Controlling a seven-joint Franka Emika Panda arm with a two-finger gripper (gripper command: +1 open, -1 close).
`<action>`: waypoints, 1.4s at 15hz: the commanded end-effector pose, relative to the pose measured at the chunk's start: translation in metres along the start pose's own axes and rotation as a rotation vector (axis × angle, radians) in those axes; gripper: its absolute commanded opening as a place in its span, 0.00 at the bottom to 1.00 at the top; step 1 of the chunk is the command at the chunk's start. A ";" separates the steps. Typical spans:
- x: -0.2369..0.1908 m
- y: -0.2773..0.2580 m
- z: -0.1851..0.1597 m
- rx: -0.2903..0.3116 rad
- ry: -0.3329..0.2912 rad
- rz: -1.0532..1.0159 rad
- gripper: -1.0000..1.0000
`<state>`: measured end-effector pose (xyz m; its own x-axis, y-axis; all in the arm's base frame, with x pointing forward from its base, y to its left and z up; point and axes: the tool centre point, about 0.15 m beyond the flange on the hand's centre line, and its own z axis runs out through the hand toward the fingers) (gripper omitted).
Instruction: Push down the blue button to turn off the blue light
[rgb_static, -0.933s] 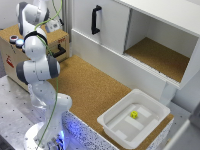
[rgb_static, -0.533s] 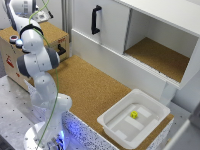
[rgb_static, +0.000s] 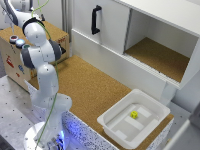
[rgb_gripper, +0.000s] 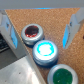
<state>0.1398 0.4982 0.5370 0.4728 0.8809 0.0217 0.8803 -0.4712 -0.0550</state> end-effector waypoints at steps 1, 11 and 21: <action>0.017 -0.033 0.016 -0.136 -0.027 0.049 0.00; 0.044 0.002 0.053 -0.023 0.085 0.053 0.00; 0.019 0.014 0.100 0.034 0.050 0.130 0.00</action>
<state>0.1560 0.5287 0.4708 0.5437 0.8387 0.0321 0.8391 -0.5423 -0.0419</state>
